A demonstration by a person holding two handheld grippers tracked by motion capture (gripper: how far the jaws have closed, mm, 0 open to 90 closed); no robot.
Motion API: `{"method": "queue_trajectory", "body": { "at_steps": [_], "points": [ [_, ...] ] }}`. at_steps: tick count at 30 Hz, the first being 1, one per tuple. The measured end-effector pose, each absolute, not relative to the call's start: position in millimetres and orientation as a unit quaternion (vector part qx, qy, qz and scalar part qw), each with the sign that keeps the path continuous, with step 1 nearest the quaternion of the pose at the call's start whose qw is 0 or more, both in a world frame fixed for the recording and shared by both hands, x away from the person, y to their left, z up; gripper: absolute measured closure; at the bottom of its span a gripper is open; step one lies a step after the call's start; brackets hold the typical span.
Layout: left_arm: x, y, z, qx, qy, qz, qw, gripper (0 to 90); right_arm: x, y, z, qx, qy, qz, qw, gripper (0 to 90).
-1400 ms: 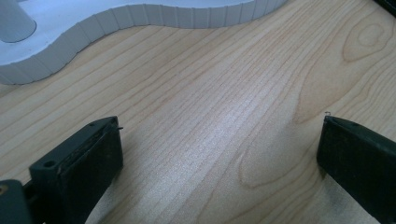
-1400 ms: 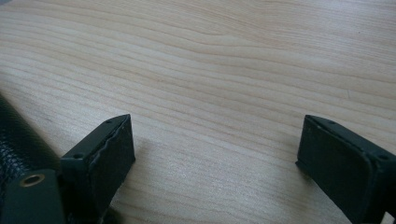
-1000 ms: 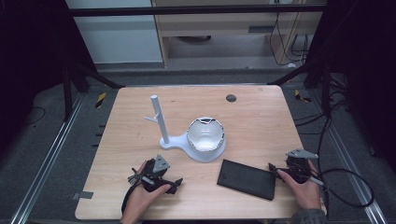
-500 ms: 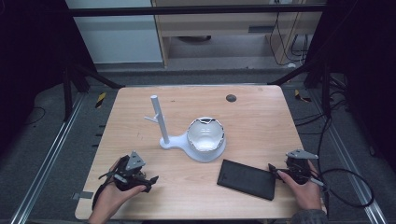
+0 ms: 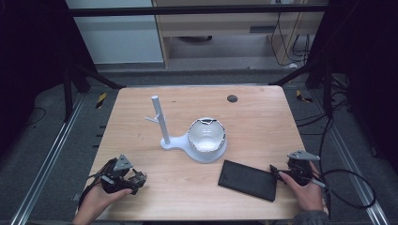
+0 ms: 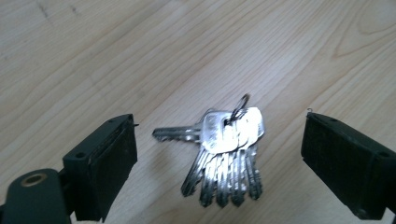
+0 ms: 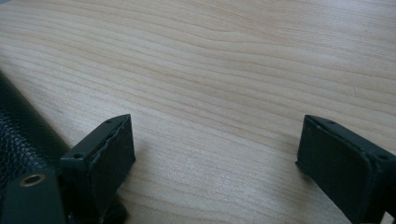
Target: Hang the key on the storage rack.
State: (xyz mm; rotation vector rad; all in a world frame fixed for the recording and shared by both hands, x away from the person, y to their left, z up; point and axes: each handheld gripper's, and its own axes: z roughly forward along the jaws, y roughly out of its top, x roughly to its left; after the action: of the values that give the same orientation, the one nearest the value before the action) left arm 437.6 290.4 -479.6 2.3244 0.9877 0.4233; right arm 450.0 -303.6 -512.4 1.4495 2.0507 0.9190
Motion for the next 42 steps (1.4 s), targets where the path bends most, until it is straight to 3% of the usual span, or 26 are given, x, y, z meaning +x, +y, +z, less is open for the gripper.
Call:
{"method": "queue_trajectory", "body": {
  "at_steps": [11,28,33,36,42],
  "points": [
    [441.4,291.1,-481.9,0.885,0.328,0.147,0.296,16.6,448.8,-303.6,-512.2,0.526,0.747,0.334,0.231,11.1],
    [452.9,289.1,-489.5,0.892,0.326,0.129,0.286,21.5,447.7,-303.4,-512.2,0.526,0.747,0.335,0.229,11.2],
    [446.4,289.1,-485.7,0.894,0.332,0.111,0.278,39.1,447.6,-303.4,-512.2,0.527,0.747,0.335,0.230,11.2],
    [443.2,288.5,-483.4,0.894,0.339,0.110,0.273,44.8,447.6,-303.4,-512.2,0.526,0.747,0.335,0.230,11.2],
    [441.4,287.6,-480.6,0.890,0.356,0.111,0.262,67.2,447.6,-303.4,-512.3,0.526,0.747,0.335,0.230,11.2]
  ]
}}
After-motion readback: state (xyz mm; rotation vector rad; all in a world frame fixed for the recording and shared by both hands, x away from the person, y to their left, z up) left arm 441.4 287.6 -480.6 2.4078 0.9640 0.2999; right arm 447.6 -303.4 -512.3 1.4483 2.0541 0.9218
